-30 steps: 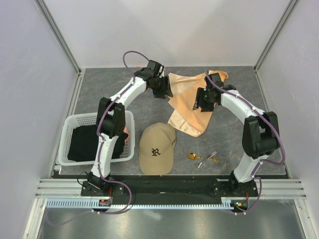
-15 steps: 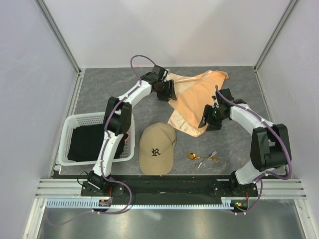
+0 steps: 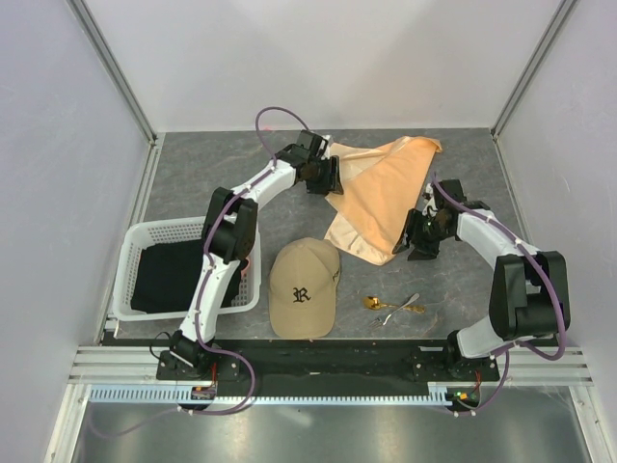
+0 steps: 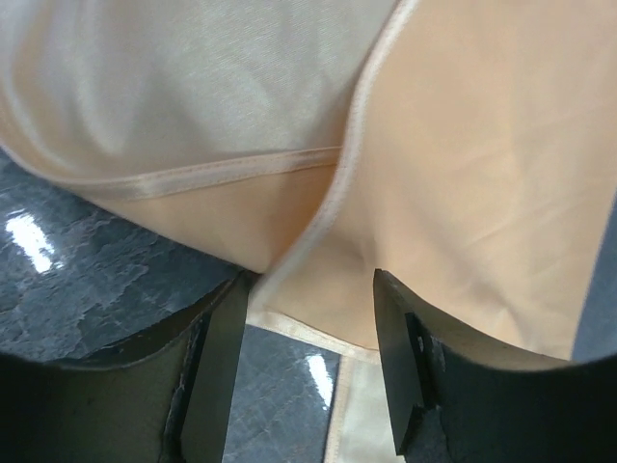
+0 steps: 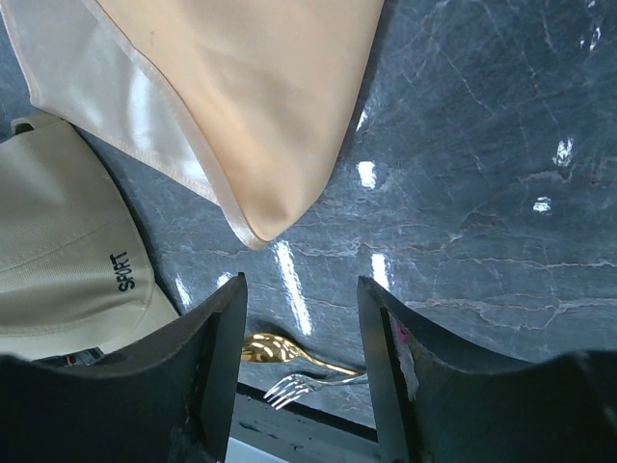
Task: Fold the napkin into a case and place the utensils inside
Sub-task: Pick up the crumpled napkin from the center of the board.
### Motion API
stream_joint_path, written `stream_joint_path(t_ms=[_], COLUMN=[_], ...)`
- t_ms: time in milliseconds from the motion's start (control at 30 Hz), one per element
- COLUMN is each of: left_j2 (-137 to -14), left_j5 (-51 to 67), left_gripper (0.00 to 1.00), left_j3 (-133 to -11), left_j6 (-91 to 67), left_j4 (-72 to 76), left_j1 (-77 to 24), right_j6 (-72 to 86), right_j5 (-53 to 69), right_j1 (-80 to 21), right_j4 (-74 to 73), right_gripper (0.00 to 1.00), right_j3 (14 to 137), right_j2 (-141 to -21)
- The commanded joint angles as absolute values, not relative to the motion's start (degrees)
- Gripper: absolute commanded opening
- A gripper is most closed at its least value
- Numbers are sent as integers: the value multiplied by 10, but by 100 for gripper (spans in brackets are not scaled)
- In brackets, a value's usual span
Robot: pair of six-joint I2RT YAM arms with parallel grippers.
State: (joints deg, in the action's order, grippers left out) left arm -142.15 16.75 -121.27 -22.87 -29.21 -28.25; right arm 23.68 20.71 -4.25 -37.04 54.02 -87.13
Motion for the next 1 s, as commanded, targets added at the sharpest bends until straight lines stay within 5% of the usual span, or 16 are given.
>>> stream_joint_path(t_ms=[0,967], left_j2=[-1366,-1385], left_j5=[104,-55], left_gripper=[61,28], left_j3=[-1177,-1150], left_j6=[-205,-246], left_j4=[-268,-356], left_j1=[-293,-337], right_j6=[225,226], right_j5=[216,157], right_j1=[-40,-34], right_j4=[-367,-370], right_gripper=[57,61], right_j3=[533,527], right_j2=[-849,-828])
